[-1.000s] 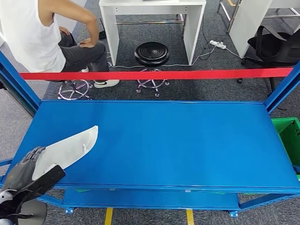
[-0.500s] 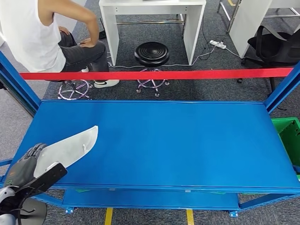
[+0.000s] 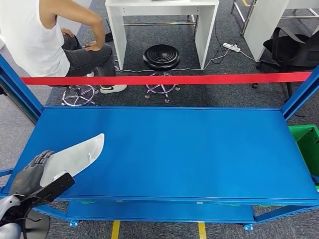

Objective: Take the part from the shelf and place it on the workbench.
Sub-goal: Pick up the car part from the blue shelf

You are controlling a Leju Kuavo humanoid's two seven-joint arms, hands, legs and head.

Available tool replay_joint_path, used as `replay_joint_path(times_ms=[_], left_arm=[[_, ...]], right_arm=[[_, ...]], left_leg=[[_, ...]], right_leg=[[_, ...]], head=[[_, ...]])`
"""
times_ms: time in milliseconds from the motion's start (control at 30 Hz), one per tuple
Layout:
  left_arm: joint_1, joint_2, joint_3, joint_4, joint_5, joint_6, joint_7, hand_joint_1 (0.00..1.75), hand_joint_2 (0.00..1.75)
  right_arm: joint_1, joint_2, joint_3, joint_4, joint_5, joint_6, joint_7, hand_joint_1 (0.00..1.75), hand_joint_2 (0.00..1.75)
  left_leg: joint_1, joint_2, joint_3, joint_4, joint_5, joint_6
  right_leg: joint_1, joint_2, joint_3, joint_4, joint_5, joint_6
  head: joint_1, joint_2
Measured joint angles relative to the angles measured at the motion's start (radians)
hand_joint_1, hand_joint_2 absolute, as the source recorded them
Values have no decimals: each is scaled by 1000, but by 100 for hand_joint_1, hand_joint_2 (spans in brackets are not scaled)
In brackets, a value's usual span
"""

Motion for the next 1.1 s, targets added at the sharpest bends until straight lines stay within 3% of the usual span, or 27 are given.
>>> replay_joint_path(times_ms=[100,1100], left_arm=[[-5,-4,-7,11,-4,0,-7,175,175],[-31,-24,-28,51,-1,99,-82,175,175]], right_arm=[[-2,1,-3,0,6,3,-1,0,175],[-2,1,-5,-4,5,7,-4,0,175]], left_leg=[[0,0,0,0,0,0],[0,0,0,0,0,0]], right_leg=[[0,0,0,0,0,0],[0,0,1,0,0,0]], head=[[0,0],[0,0]])
